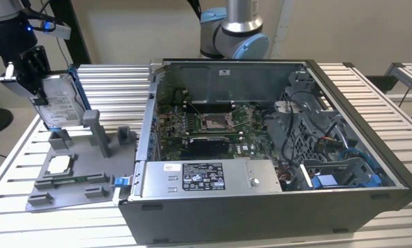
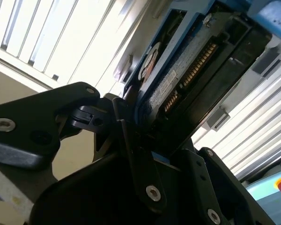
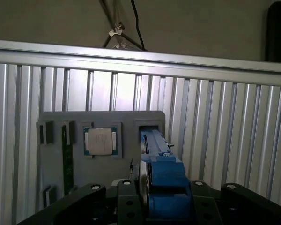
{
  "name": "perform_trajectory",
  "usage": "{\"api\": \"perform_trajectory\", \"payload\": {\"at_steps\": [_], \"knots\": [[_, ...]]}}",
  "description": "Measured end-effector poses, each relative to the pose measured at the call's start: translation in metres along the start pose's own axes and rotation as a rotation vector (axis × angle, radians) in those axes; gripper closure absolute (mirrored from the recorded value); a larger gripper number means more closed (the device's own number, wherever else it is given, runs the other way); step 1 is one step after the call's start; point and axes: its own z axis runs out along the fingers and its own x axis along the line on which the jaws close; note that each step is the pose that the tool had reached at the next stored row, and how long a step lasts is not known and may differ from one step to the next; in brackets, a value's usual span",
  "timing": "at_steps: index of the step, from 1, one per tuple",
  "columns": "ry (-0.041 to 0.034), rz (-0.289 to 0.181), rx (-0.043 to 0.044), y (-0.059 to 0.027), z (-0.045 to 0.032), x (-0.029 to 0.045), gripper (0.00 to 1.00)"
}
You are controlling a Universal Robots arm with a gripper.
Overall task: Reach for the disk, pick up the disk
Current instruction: 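Pick up the disk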
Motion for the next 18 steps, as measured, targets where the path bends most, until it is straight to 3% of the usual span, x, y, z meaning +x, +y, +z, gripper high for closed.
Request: {"api": "perform_trajectory", "payload": {"at_steps": [18], "knots": [[-0.0077,0.0,0.0005,0.0002,-0.0222,-0.0001,1.0]]}}
